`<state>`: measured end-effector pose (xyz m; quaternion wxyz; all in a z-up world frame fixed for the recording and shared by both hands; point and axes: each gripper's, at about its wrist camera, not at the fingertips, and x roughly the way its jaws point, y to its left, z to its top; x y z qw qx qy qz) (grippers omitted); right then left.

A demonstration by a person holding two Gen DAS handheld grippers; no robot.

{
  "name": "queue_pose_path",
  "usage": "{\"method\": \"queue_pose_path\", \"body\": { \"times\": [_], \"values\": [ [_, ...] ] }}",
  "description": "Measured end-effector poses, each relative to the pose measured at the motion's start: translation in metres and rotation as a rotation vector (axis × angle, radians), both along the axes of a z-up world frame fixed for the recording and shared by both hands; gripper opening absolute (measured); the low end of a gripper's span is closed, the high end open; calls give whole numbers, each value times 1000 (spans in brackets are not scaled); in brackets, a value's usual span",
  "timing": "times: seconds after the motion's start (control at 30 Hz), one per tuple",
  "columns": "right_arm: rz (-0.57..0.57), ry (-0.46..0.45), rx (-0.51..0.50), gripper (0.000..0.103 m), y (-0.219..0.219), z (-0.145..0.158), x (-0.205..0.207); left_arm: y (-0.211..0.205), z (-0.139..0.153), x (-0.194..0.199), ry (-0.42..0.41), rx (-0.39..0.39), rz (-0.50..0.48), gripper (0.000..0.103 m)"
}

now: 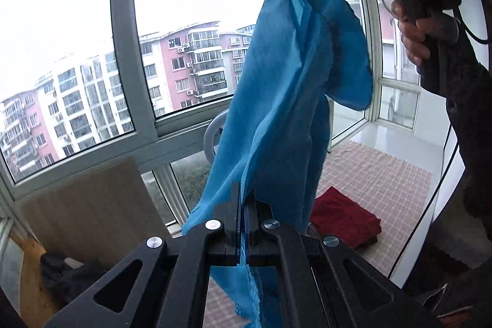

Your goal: Fold clothes

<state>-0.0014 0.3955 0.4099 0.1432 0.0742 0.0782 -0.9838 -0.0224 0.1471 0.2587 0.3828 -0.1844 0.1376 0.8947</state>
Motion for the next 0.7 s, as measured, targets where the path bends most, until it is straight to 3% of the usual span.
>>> {"method": "queue_pose_path", "body": {
  "times": [0.17, 0.2, 0.27, 0.33, 0.4, 0.53, 0.67, 0.7],
  "values": [
    [-31, 23, 56, 0, -41, 28, 2, -31, 20, 7, 62, 8, 3, 0],
    [-28, 4, 49, 0, -46, 26, -2, -34, 18, 6, 65, -5, -1, 0],
    [-54, -86, 113, 0, -62, 8, -17, -31, -1, -8, 11, -93, 9, 0],
    [-87, -162, 176, 0, -73, -16, -33, -34, -7, -15, -9, -129, 23, 0],
    [-89, -194, 177, 0, -77, -20, -40, -40, -2, -18, -5, -141, 38, 0],
    [-92, -144, 109, 0, -78, 9, -36, -54, 30, -18, 88, -93, 45, 0],
    [-96, -174, 83, 0, -71, -19, -36, -55, -3, -18, 48, -49, -78, 1],
    [-97, -181, 77, 0, -70, -26, -36, -45, -31, -26, -14, -68, -122, 1]
  ]
}}
